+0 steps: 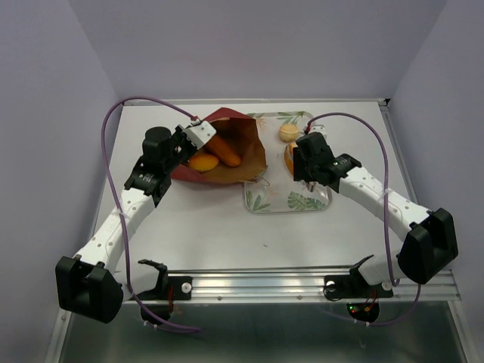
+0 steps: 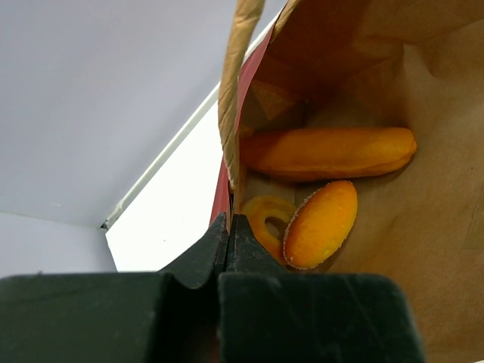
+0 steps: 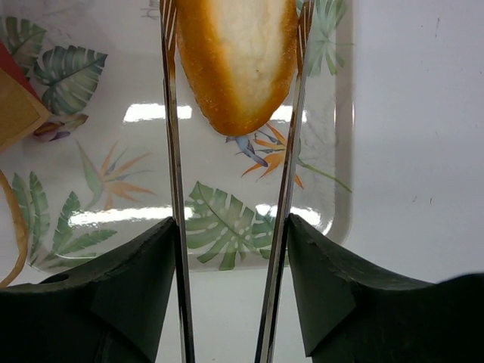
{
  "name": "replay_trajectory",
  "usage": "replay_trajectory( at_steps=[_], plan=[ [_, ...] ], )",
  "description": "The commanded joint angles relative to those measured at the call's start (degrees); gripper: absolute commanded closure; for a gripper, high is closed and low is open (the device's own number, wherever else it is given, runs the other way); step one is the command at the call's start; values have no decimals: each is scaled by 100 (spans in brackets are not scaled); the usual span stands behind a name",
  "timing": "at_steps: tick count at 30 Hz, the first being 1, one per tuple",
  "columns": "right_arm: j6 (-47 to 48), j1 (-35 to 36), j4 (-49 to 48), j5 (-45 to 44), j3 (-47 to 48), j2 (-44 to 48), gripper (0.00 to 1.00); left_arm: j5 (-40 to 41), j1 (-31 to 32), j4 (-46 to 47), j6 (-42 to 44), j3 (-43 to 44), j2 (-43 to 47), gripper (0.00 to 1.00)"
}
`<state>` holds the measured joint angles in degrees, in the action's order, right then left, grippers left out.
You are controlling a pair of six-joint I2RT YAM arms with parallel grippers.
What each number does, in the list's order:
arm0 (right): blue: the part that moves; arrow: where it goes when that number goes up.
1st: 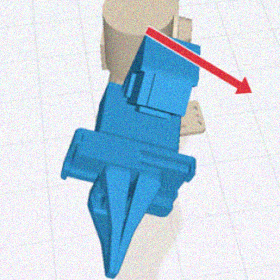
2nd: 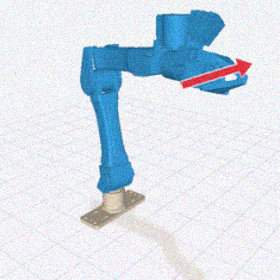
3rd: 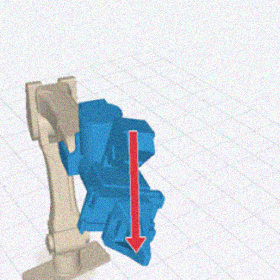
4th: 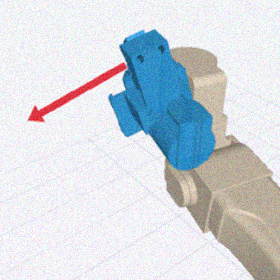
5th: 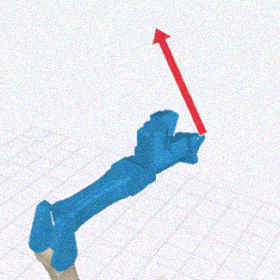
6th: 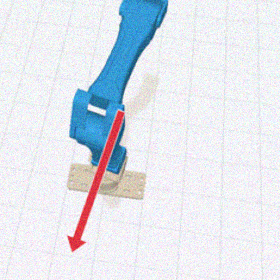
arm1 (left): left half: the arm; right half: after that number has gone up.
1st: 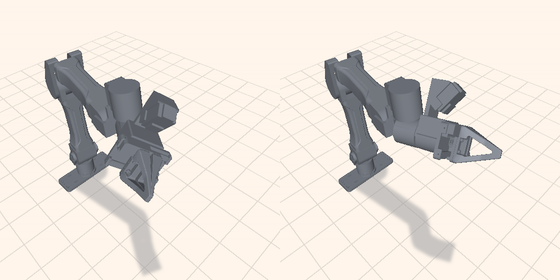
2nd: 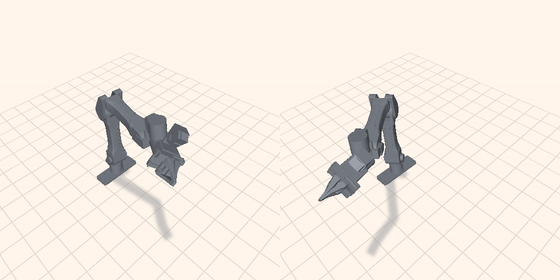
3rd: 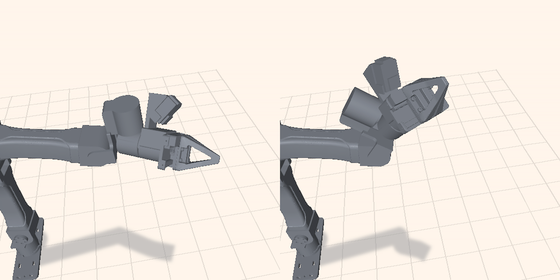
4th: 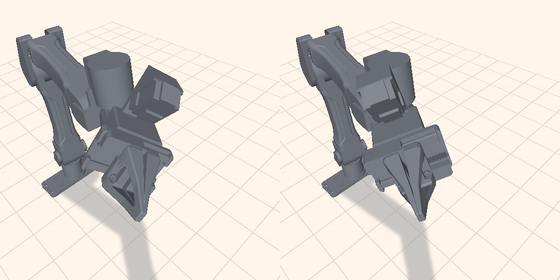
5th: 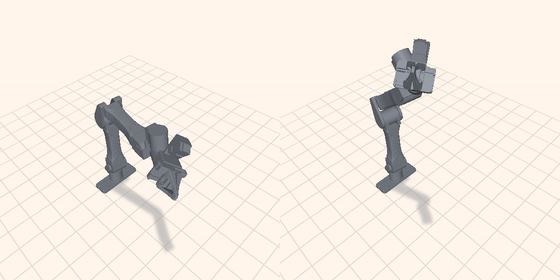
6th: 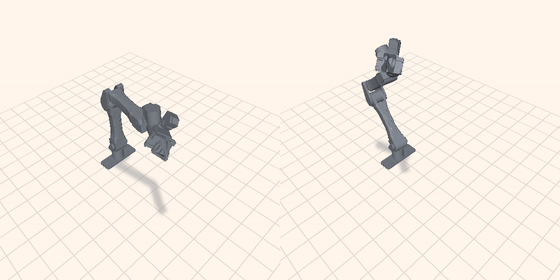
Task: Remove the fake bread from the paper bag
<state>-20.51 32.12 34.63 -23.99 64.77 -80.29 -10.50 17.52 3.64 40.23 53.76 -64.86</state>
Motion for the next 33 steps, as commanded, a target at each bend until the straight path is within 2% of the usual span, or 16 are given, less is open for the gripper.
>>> replay_trajectory(
  at_steps=[1,21,29,33],
  plan=[
    [100,-48,-405,-53,378,40,36,-83,15,444,47,241,70,100],
    [266,-101,-343,-203,624,136,36,-128,-3,445,73,285,96,100],
    [1057,-101,-212,1297,1046,760,37,-48,6,436,-217,258,70,100],
    [1427,-101,-18,1660,993,997,37,13,6,427,-410,355,-26,100]
  ],
)
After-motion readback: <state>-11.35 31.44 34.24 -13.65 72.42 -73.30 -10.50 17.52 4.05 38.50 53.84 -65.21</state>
